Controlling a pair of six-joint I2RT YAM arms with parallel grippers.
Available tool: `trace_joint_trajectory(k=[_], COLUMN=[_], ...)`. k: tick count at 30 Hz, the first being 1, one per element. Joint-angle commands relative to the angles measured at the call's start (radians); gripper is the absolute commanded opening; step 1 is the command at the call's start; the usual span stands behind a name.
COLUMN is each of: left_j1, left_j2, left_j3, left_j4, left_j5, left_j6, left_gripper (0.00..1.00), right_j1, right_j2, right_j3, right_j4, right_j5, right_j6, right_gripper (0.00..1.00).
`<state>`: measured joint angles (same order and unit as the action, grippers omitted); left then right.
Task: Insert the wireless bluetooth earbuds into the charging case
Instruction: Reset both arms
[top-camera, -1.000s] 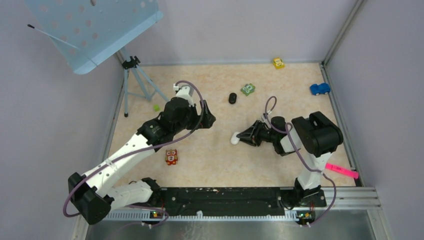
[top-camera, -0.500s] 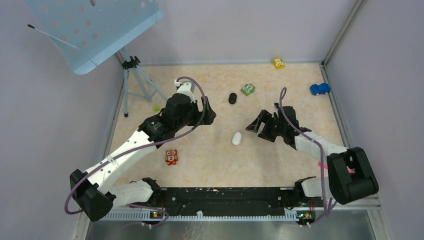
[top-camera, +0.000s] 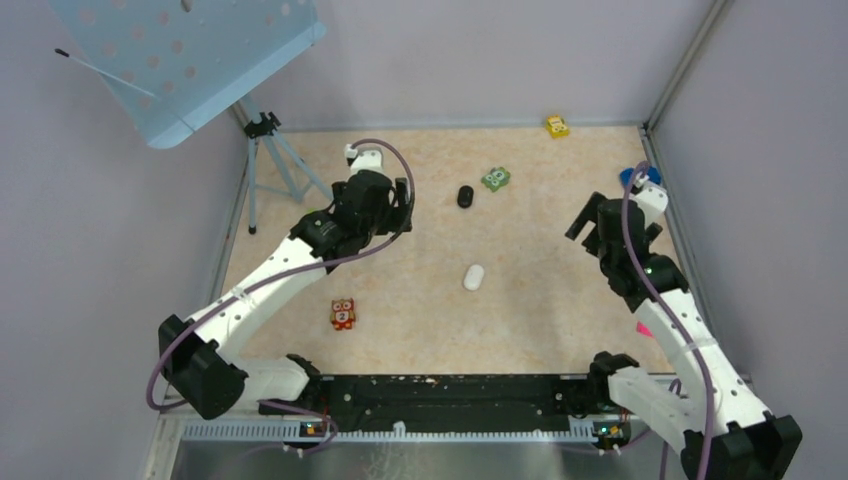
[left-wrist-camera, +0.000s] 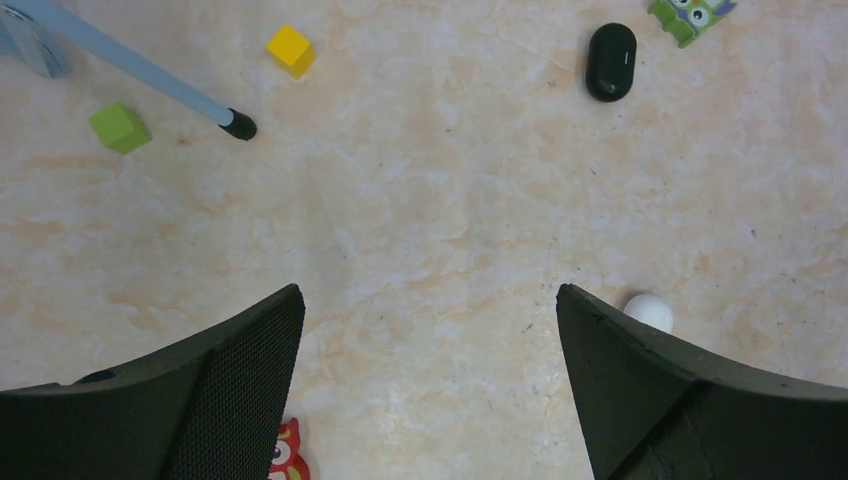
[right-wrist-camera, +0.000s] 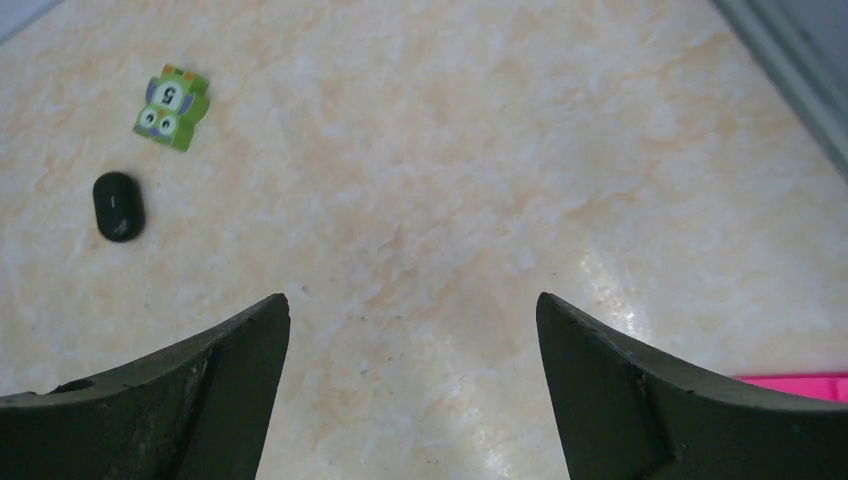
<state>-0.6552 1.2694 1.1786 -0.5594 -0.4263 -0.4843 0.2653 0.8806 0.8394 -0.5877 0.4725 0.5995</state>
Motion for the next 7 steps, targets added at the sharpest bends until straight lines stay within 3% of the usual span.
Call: trace_joint_trajectory(k=[1, 7], left_j1=[0.002, 0.003], left_j2=[0.004, -0.024], left_j3=[0.061, 0.026], left_j4=[-0.025, 0.027], left_j5=[-0.004, 0.042], left_j6=[0.061, 0.073], left_gripper=[0.99, 0.99], right_j1=[-0.005, -0.005], right_j2=[-0.071, -0.124], right_j3=[-0.032, -0.096], right_j4=[-0.016, 0.026], right_j5=[0.169, 0.12], right_j6=[-0.042, -0.027], right_gripper=[0.9, 0.86])
